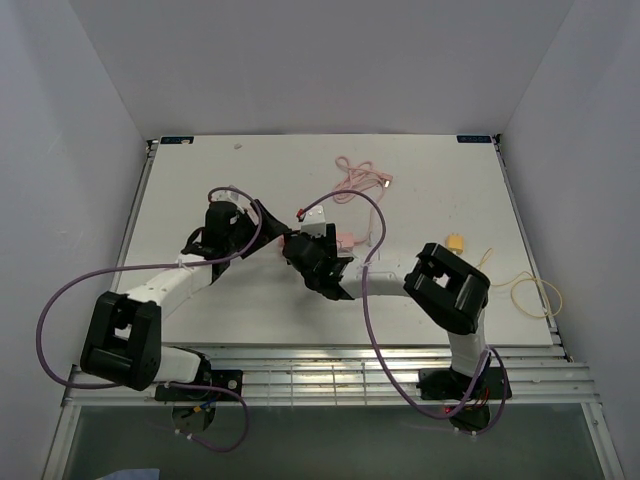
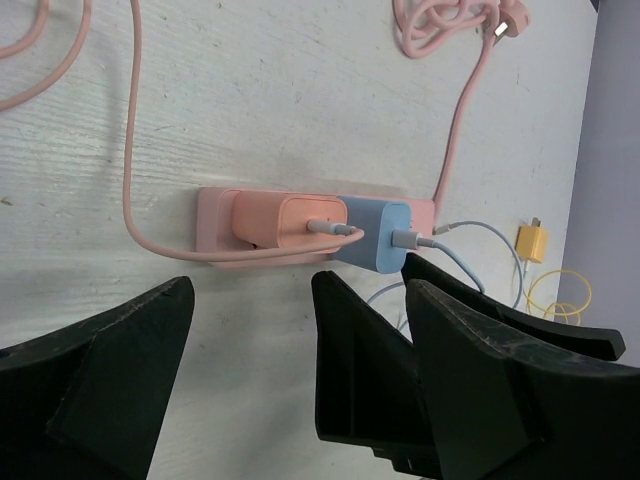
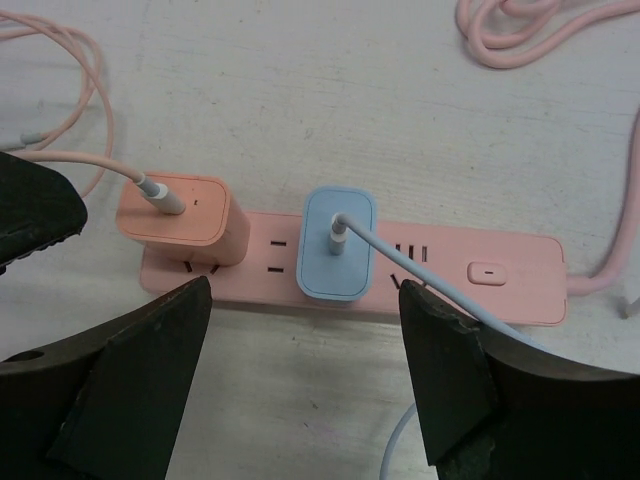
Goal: Insert the plug
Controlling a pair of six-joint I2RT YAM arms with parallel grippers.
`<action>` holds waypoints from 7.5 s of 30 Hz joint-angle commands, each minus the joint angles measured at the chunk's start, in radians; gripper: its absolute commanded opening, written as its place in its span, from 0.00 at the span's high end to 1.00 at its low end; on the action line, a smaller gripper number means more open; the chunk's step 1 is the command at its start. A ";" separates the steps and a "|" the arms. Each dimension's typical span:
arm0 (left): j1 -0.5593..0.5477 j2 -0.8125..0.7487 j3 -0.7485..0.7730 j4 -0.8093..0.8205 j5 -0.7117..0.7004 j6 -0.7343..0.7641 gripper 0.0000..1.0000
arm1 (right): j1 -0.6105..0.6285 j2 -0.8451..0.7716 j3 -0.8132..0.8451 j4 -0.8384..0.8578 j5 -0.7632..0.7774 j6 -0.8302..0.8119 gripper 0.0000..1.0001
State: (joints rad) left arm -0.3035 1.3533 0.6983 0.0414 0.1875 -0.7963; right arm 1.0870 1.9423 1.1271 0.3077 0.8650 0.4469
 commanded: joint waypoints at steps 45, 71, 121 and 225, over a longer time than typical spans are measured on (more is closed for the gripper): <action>-0.078 -0.402 0.036 -0.471 -0.013 0.059 0.02 | -0.447 -0.513 -0.253 -0.498 -0.589 -0.057 0.30; -0.078 -0.447 0.092 -0.563 -0.100 0.045 0.02 | 0.007 -0.367 -0.173 -0.298 -0.929 0.159 0.86; -0.078 -0.310 0.112 -0.425 -0.031 0.085 0.02 | -1.105 -0.439 -0.293 -0.610 -0.682 -0.321 0.06; -0.335 -0.023 0.242 0.129 0.303 -0.044 1.00 | -0.493 -1.135 -0.338 -0.320 -1.420 -0.214 0.10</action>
State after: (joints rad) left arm -0.6376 1.3827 0.9150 0.1158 0.5549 -0.8322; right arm 0.5896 0.8688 0.8349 -0.1429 -0.5186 0.0151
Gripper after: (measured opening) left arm 0.424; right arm 0.903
